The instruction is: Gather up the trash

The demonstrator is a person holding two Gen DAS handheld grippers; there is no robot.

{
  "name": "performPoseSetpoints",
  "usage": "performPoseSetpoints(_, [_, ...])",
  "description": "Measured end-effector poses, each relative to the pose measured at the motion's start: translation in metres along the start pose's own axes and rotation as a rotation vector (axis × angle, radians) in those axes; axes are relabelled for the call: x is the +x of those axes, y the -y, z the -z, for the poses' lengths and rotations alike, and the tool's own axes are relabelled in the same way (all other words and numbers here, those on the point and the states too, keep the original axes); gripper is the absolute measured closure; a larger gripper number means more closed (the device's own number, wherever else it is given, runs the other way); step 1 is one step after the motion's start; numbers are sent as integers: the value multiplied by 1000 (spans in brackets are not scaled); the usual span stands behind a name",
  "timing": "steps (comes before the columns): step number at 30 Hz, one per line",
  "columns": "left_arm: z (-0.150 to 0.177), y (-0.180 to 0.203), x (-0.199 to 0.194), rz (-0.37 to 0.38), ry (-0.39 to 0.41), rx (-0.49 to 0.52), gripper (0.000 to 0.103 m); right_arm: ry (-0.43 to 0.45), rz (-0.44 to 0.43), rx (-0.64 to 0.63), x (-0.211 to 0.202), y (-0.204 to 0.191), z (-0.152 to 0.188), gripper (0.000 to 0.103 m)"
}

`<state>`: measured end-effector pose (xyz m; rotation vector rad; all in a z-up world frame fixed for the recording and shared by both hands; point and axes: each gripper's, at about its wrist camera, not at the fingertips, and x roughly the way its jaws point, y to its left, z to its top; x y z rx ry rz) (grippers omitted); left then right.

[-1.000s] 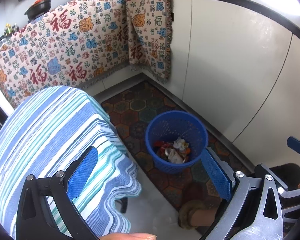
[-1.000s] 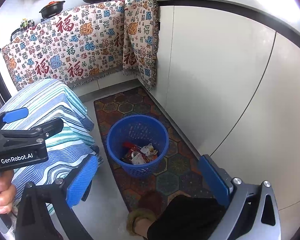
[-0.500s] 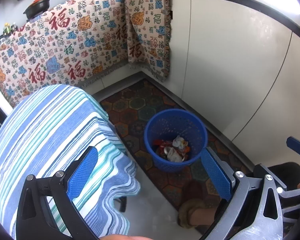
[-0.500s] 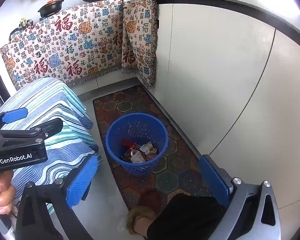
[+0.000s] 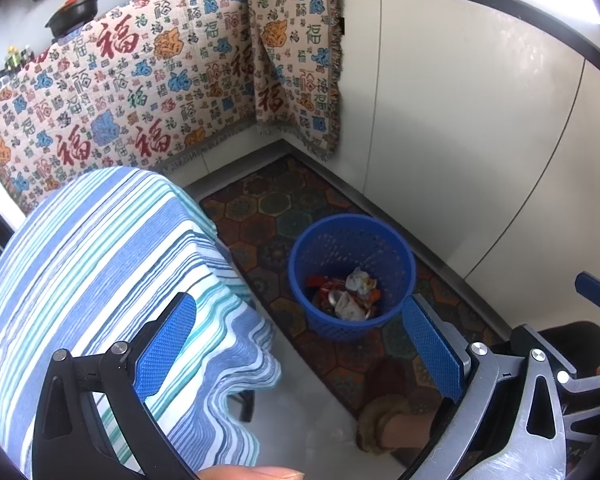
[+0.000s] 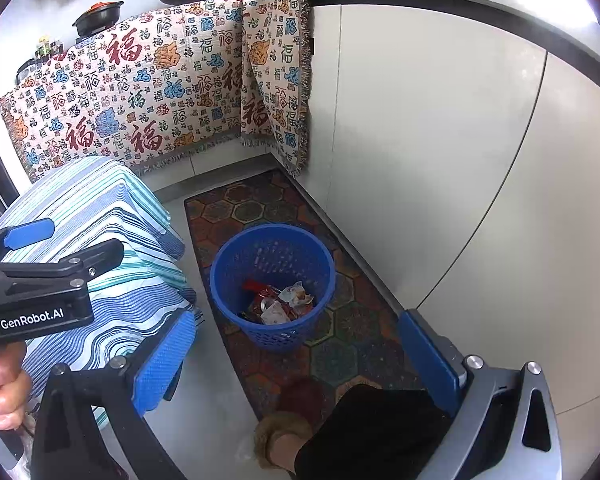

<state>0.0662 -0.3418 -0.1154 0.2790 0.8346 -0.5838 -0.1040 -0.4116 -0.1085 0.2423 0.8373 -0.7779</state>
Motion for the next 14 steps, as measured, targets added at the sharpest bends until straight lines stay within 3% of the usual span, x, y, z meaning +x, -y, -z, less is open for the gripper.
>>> performPoseSetpoints(5, [1,-2,2,7,-11,7,0,-1,3,3,-1,-2,1,0])
performPoseSetpoints(12, [2,-6,-5,127,-6,-33,1,5,14,12,-1,-2,2,0])
performPoseSetpoints(14, [4,-5,-11,132,11,-16,1,2,20,10,0,-5,1,0])
